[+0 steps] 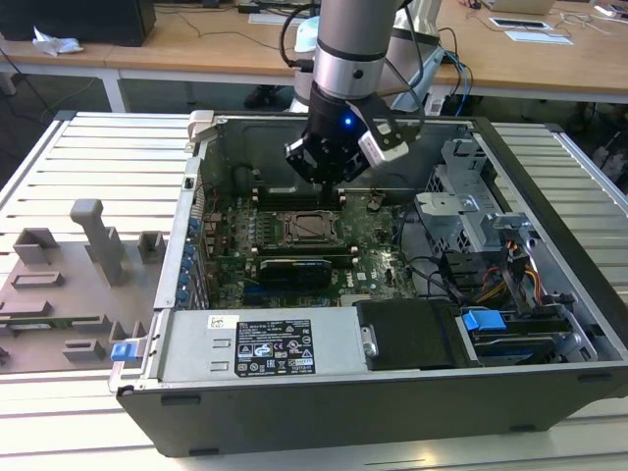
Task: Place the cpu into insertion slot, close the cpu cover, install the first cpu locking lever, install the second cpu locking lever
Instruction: 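Install the first cpu locking lever, then install the second cpu locking lever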
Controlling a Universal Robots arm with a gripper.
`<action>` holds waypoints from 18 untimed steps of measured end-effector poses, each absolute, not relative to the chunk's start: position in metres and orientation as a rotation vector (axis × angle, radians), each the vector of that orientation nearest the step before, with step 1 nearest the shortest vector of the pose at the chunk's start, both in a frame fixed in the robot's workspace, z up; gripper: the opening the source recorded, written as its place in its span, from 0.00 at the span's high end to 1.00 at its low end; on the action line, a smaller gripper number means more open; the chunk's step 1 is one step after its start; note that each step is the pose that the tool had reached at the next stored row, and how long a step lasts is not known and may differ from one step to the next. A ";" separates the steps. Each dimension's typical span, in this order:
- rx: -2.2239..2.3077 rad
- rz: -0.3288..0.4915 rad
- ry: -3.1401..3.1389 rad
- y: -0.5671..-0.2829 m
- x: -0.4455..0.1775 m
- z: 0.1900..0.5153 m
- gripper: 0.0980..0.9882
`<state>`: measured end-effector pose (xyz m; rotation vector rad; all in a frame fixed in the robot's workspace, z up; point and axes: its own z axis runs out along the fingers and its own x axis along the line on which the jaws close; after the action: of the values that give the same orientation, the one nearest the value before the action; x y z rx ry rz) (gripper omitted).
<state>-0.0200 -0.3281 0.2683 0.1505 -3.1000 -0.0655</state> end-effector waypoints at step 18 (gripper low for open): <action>0.151 -0.066 -3.100 -0.330 -0.031 0.268 0.99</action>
<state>-0.0306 -0.3299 0.2681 0.1505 -3.1000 -0.0659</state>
